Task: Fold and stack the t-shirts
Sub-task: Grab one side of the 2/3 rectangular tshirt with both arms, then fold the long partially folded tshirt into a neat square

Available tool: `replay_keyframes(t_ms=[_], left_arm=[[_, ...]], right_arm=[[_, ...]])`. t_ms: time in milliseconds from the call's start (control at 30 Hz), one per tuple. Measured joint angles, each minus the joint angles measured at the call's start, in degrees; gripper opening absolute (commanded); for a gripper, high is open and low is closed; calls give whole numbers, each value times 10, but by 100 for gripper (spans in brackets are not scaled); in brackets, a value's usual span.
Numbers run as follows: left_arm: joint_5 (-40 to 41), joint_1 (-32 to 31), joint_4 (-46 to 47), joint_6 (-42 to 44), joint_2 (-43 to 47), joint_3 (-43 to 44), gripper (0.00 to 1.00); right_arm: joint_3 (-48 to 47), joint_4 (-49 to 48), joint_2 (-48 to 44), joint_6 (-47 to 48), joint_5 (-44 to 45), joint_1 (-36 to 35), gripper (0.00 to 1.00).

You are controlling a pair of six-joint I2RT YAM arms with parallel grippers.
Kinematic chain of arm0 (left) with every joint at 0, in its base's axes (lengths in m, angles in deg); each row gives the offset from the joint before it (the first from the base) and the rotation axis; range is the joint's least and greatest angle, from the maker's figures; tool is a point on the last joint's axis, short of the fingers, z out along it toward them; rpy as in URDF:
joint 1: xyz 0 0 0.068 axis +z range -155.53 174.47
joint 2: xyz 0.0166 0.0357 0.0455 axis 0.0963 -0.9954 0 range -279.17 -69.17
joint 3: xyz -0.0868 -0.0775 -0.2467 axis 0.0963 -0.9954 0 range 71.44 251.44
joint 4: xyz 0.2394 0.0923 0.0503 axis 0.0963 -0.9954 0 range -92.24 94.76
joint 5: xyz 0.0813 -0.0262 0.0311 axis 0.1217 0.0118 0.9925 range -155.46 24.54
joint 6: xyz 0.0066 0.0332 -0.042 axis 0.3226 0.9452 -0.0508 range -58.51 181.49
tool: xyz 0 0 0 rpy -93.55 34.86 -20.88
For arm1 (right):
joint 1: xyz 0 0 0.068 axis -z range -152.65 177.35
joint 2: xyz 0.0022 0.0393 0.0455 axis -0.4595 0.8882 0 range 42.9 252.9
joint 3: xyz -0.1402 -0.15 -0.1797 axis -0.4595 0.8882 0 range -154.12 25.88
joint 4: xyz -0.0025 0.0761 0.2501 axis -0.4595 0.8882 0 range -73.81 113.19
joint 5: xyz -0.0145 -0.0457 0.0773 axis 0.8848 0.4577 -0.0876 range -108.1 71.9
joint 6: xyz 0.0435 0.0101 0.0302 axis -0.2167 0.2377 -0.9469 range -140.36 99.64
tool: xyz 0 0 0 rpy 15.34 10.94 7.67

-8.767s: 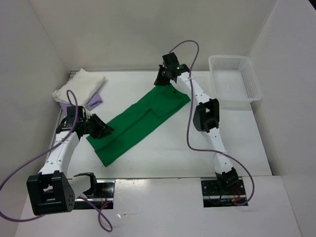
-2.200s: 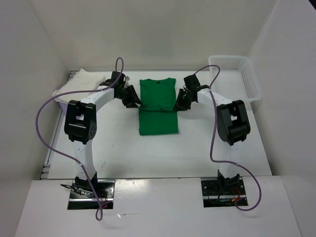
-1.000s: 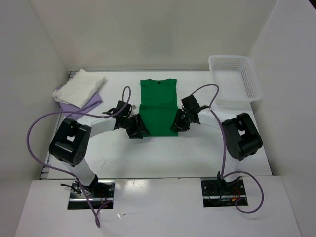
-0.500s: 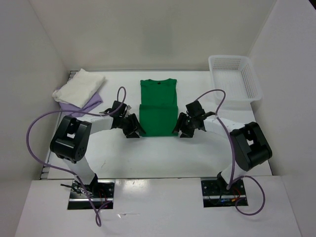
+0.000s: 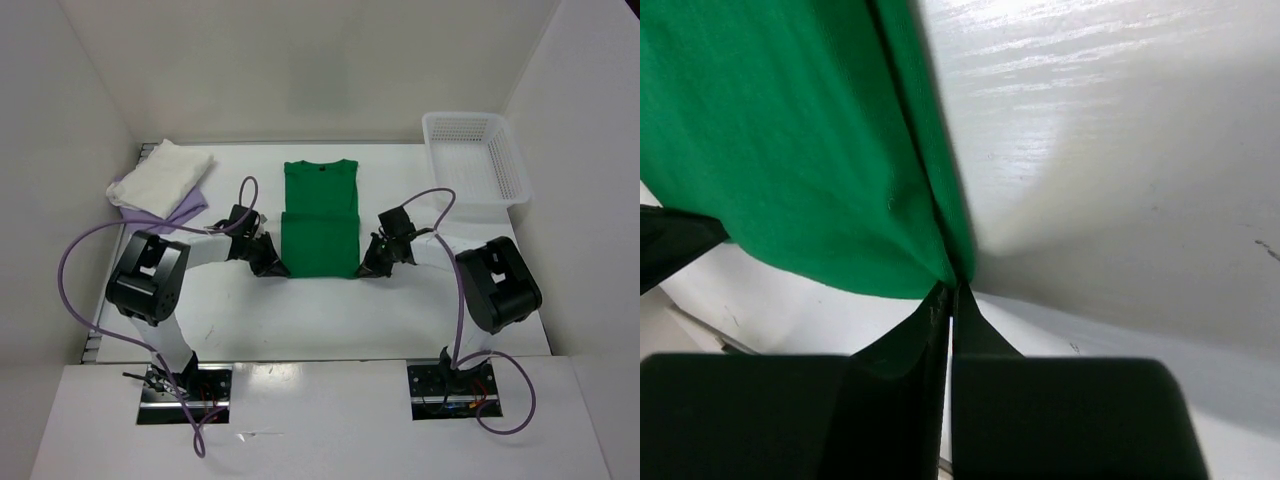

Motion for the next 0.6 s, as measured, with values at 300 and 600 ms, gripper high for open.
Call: replay_keyframes(t_ms=[300, 600], left_arm=[[2, -5, -104, 46, 150, -72, 0], [-43, -8, -332, 49, 388, -32, 0]], right_arm=[[79, 37, -189, -45, -3, -71, 0], [58, 160, -363, -100, -35, -105, 0]])
